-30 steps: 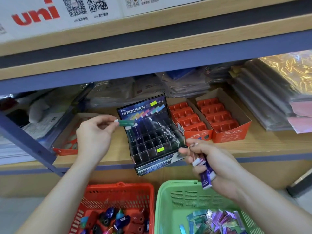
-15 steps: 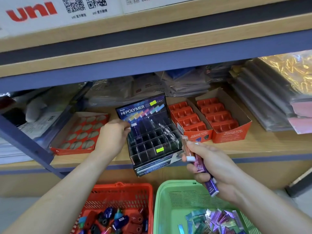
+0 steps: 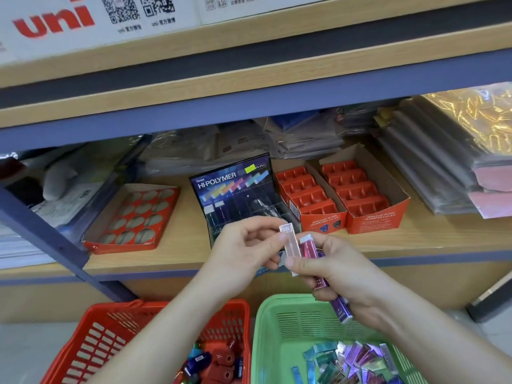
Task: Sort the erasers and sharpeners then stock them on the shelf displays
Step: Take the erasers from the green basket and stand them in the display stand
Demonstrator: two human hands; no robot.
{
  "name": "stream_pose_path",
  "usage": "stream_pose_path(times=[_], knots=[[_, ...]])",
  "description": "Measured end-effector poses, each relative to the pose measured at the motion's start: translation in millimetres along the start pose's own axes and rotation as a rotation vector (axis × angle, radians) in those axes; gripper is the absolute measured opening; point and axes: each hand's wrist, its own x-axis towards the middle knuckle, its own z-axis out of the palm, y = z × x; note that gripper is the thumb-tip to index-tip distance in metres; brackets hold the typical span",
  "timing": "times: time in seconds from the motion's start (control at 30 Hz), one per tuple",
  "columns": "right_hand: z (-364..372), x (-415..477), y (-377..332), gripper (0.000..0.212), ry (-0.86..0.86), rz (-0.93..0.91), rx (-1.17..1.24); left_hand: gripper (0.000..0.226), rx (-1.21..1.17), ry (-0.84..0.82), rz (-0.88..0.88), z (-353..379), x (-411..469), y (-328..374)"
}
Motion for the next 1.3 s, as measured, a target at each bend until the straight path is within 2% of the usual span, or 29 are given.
stream_pose_path(times=[0.13,0.23,0.3,0.4,0.57,0.63,0.67,0.77,0.87,0.97,1.1,1.13,1.3], knots=[[-0.7,0.9,1.7,0.028,0.093,-0.010,0.071,0.006,-0.076,0.072,-0.051,-5.4,-7.3,-0.4],[-1.2,2.3,0.9,0.036,0.164,-0.060,0.164,0.019,-0.012,-0.009,-0.084,-12.1,-13.4,-2.8],[1.4,3.2,1.8,0.043,0.185,-0.095,0.196,0.018,0.050,-0.057,-0.045,-11.5,-18.0,-2.8],[5.3,3.9,3.9,0.040,0.202,-0.110,0.180,0.012,0.148,-0.017,0.045,-7.2,-20.8,-3.1],[7.8,4.7,3.8,0.047,0.124,-0.066,0.177,0.037,0.095,-0.115,-0.020,-8.4,-17.3,-2.9],[8.1,6.4,2.2,0.034,0.134,-0.006,0.313,0.031,0.054,-0.043,0.028,-13.2,-12.4,-0.3],[6.5,8.0,1.2,0.027,0.148,0.037,0.404,0.026,0.031,0.049,0.045,-18.5,-6.5,1.0],[-2.4,9.4,-1.0,0.029,0.176,0.135,0.573,0.015,-0.010,0.352,0.068,-43.9,21.9,2.6],[-5.3,6.4,-2.5,0.026,0.210,0.154,0.511,0.014,0.138,0.475,0.105,-65.0,53.8,-8.4],[-4.6,5.9,-3.9,0.017,0.198,0.162,0.438,0.018,0.349,0.465,0.108,-70.8,76.6,-28.5],[-7.3,8.3,0.8,0.023,0.177,0.156,0.435,0.006,0.572,0.442,0.088,-69.1,92.4,-43.4],[-7.6,8.4,1.0,0.025,0.171,0.159,0.456,0.008,0.648,0.444,0.096,-68.9,93.9,-45.7],[-10.1,9.2,-1.3,0.023,0.114,0.129,0.412,0.016,0.944,0.428,0.218,-68.0,96.0,-51.7]])
